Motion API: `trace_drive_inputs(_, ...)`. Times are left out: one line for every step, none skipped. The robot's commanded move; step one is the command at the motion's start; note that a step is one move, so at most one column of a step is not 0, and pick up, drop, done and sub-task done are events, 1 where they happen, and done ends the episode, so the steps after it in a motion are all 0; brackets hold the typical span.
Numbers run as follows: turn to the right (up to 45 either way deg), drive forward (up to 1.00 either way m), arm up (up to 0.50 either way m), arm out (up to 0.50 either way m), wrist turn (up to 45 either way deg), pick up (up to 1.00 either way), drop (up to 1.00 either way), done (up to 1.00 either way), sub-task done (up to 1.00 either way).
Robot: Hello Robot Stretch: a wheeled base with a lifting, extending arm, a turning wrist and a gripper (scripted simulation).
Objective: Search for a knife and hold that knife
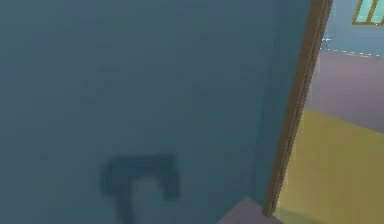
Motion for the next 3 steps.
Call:
trace_drive_inputs(0.0,0.10,0.00,0.00,0.0,0.00,0.00,0.00,0.00)
trace_drive_inputs(42.0,0.00,0.00,0.00,0.0,0.00,0.00,0.00,0.00)
trace_drive_inputs(0.0,0.95,0.00,0.00,0.0,0.00,0.00,0.00,0.00)
